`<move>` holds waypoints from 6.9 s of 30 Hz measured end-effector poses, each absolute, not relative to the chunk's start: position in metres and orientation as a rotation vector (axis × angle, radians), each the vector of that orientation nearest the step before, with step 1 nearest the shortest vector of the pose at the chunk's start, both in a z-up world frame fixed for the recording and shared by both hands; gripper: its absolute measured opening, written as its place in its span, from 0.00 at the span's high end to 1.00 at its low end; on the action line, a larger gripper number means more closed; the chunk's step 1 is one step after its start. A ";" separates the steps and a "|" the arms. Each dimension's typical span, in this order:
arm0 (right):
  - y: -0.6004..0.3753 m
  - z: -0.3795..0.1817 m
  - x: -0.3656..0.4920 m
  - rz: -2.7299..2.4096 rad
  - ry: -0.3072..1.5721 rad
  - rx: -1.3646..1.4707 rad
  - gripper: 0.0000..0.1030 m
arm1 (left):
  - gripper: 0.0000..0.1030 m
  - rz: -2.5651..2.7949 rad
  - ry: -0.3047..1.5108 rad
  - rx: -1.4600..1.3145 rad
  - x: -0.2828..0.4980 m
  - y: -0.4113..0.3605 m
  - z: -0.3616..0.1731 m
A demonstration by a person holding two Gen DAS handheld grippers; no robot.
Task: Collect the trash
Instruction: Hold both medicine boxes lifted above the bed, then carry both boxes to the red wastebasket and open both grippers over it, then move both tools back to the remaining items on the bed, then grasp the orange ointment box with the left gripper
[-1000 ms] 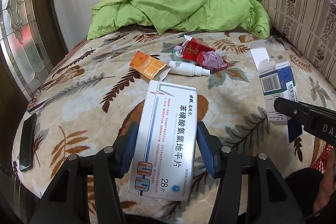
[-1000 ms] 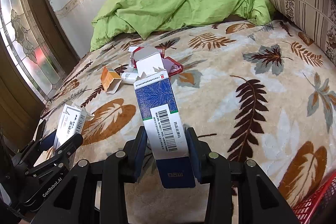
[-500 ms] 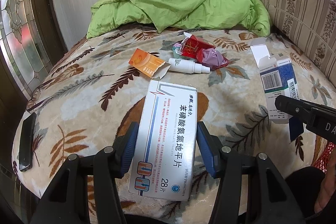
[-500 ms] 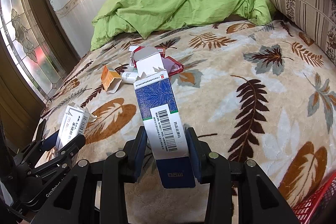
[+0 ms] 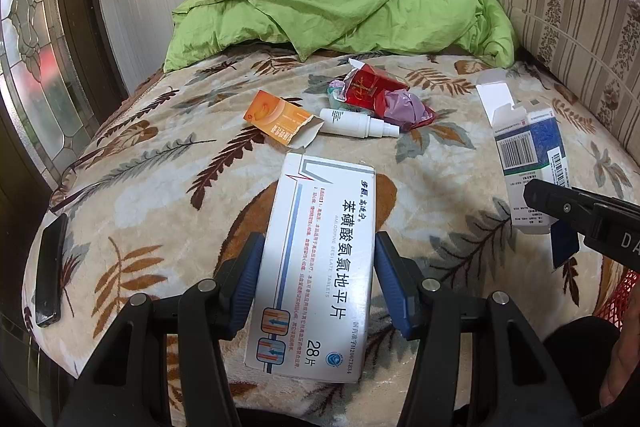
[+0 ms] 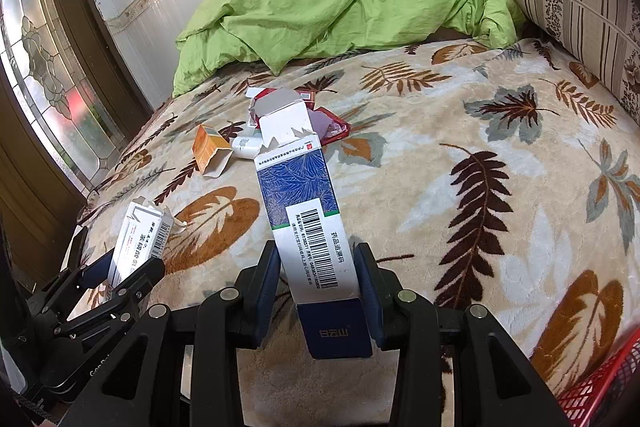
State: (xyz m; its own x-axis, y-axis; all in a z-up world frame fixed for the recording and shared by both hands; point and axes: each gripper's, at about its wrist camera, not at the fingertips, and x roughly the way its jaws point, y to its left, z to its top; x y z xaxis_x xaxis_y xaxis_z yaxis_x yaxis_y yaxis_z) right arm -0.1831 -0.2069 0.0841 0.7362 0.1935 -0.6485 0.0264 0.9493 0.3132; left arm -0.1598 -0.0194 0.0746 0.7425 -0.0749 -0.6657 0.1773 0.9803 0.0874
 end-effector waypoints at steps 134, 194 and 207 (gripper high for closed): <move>-0.451 0.098 -0.457 -0.512 0.724 0.765 0.59 | 0.24 -1.180 0.919 0.318 -0.287 -0.318 0.122; -0.219 0.072 -0.173 0.085 0.813 0.396 0.54 | 0.24 -0.076 1.040 -0.397 0.060 0.040 0.069; -0.222 0.069 -0.172 0.110 0.814 0.424 0.54 | 0.49 -0.013 1.065 -0.358 0.094 0.036 0.037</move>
